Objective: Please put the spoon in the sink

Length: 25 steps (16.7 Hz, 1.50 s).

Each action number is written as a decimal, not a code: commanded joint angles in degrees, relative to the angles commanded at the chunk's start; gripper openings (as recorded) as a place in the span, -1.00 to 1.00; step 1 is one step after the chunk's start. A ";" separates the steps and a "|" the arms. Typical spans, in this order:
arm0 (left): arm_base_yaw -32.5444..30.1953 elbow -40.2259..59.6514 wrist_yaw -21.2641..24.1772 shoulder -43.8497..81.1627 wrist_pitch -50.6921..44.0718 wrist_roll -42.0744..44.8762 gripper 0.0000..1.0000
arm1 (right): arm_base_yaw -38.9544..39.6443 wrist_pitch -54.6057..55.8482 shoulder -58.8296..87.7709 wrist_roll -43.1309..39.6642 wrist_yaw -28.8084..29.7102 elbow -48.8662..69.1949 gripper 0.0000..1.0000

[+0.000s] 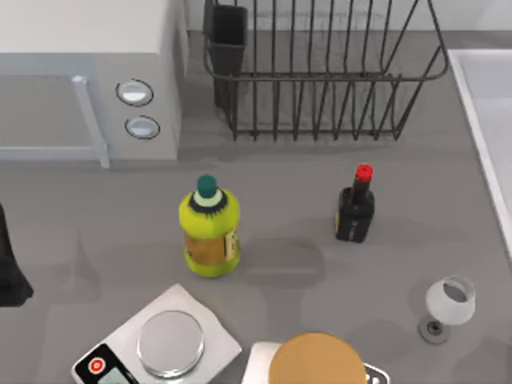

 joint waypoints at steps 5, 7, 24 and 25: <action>0.00 0.00 0.00 0.00 0.00 0.00 1.00 | -1.01 -1.88 2.33 0.33 -0.21 1.64 1.00; 0.00 0.00 0.00 0.00 0.00 0.00 1.00 | -0.75 -1.73 2.12 0.26 -0.14 1.45 1.00; 0.00 0.00 0.00 0.00 0.00 0.00 1.00 | 2.27 26.89 15.83 3.84 -0.16 -13.24 1.00; 0.00 0.00 0.00 0.00 0.00 0.00 1.00 | 2.27 26.89 15.83 3.84 -0.16 -13.24 1.00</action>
